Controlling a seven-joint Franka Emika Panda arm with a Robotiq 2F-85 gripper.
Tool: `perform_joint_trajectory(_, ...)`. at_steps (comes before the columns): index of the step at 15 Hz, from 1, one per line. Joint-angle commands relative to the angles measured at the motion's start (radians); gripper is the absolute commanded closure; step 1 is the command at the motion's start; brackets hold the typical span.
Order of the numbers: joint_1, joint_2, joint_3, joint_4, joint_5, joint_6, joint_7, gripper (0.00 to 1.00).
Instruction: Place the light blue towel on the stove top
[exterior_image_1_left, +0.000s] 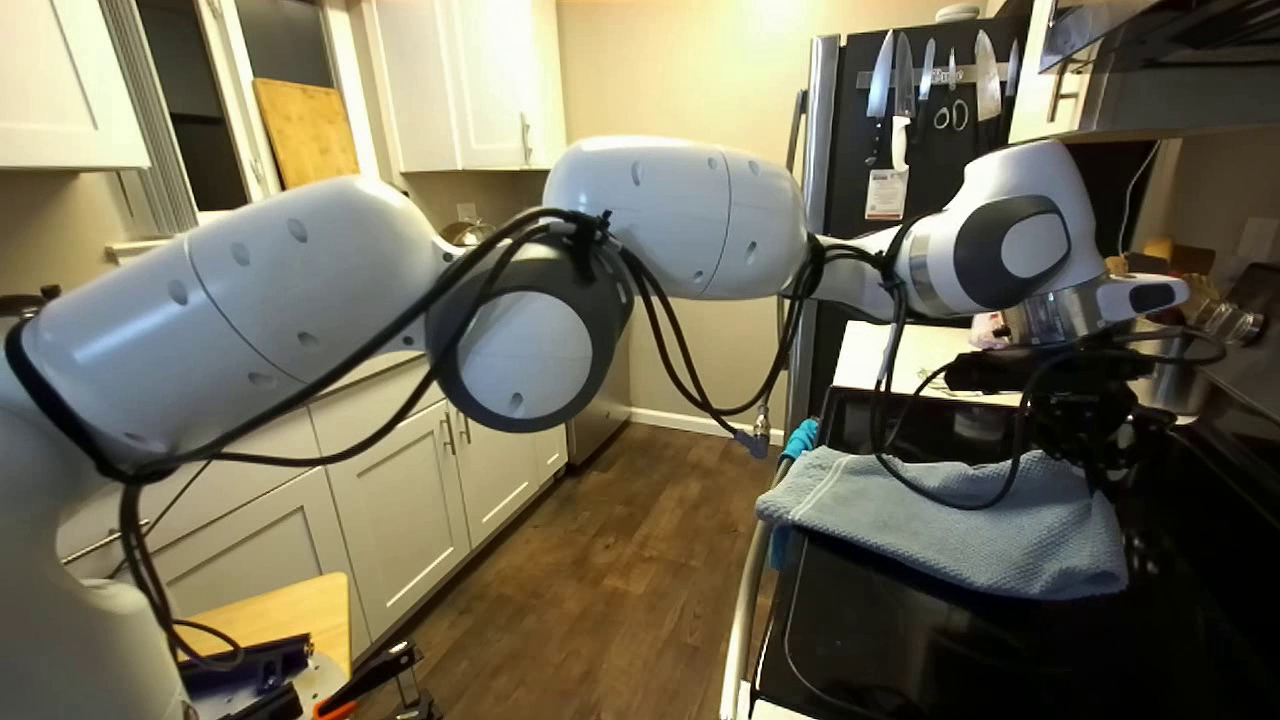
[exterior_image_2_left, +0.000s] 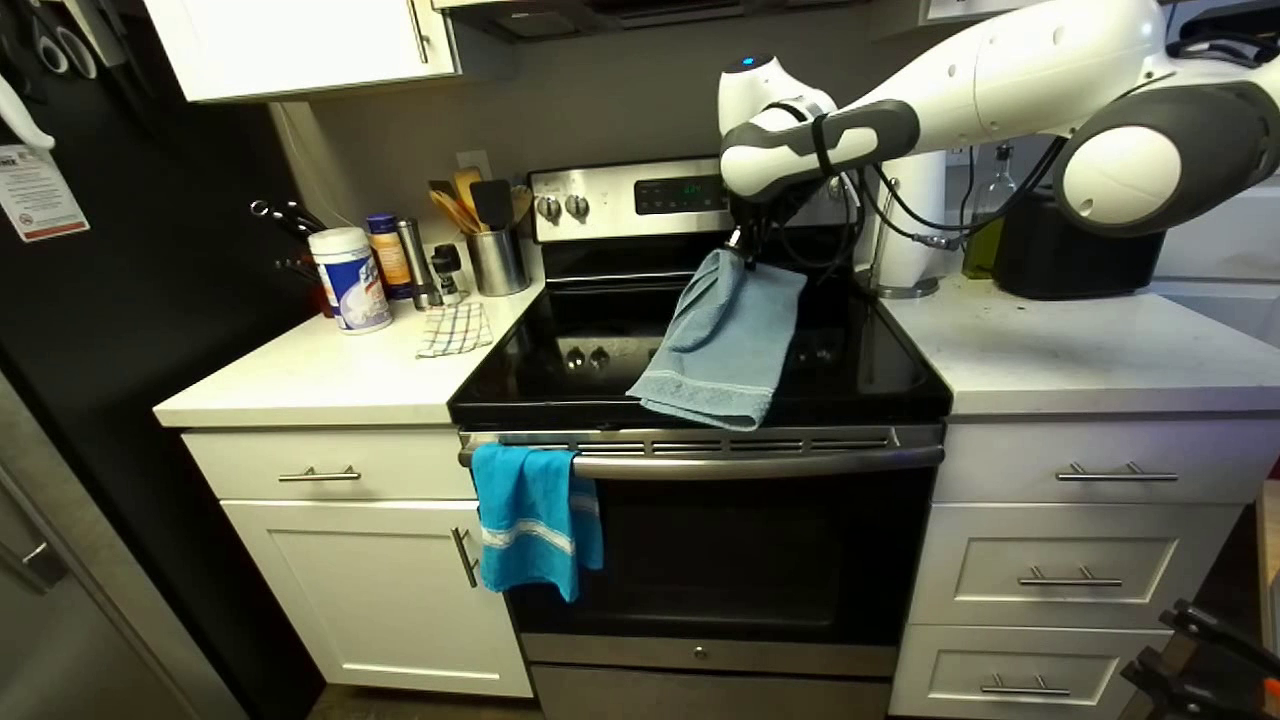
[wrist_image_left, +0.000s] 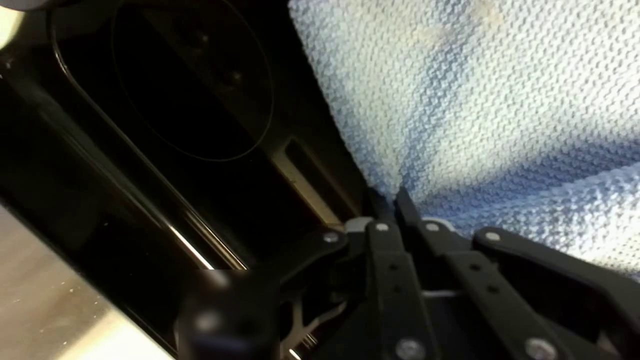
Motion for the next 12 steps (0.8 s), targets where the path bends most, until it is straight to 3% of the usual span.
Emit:
perform_joint_trajectory(1,-0.012,0.014,-0.008,0.048,-0.003,-0.034,-0.02,0.99)
perform_joint_trajectory(2,-0.013,0.011,-0.013,0.051,-0.005,-0.039,-0.016,0.99)
perform_joint_trajectory(3,-0.013,0.01,-0.017,0.054,-0.006,-0.042,-0.016,0.7)
perform_joint_trajectory(4,-0.013,0.009,-0.019,0.058,-0.007,-0.043,-0.014,0.69)
perform_joint_trajectory(12,-0.003,0.007,-0.033,0.068,-0.001,-0.067,-0.006,0.19)
